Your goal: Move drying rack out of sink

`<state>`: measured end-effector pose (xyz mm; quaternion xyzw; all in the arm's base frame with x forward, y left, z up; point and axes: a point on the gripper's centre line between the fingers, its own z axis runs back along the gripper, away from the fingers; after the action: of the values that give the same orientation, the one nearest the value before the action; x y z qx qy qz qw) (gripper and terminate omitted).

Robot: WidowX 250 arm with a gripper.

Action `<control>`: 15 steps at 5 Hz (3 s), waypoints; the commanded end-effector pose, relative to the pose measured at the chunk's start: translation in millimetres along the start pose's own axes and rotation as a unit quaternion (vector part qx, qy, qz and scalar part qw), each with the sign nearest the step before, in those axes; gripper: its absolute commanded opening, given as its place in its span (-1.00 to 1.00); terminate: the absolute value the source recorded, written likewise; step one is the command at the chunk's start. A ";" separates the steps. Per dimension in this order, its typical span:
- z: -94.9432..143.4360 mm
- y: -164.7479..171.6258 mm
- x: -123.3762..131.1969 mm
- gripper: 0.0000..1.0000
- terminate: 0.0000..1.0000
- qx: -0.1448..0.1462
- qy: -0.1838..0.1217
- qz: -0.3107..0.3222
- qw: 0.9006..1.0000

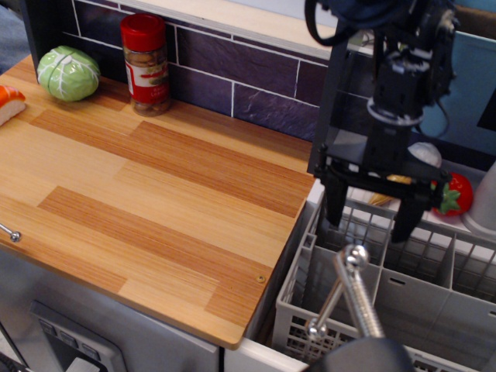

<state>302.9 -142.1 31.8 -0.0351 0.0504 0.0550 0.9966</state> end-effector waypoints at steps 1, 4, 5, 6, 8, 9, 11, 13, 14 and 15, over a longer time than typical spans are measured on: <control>-4.4 -15.2 4.5 1.00 -1.00 -0.014 -0.032 0.018 0.999; -19.6 -13.5 5.5 -1.00 -1.00 0.004 -0.044 0.035 0.998; -18.2 -13.2 6.1 -1.00 -1.00 0.003 -0.048 0.036 0.998; 1.2 -9.1 6.8 -1.00 -1.00 -0.004 -0.061 0.029 0.998; 79.0 3.3 3.0 -1.00 -1.00 -0.037 -0.072 -0.016 0.997; 102.9 18.5 5.1 -1.00 -1.00 -0.039 -0.075 -0.022 0.996; 122.4 36.6 2.8 -1.00 -1.00 -0.033 -0.080 -0.016 0.996; 118.7 62.1 7.9 -1.00 -1.00 -0.008 -0.085 -0.009 0.996; 91.3 88.6 3.5 -1.00 -1.00 0.026 -0.093 0.003 0.995; 91.5 126.1 8.4 -1.00 -1.00 0.053 -0.092 0.061 0.992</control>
<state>300.8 -5.0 99.9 0.0272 0.0030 0.1178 0.9927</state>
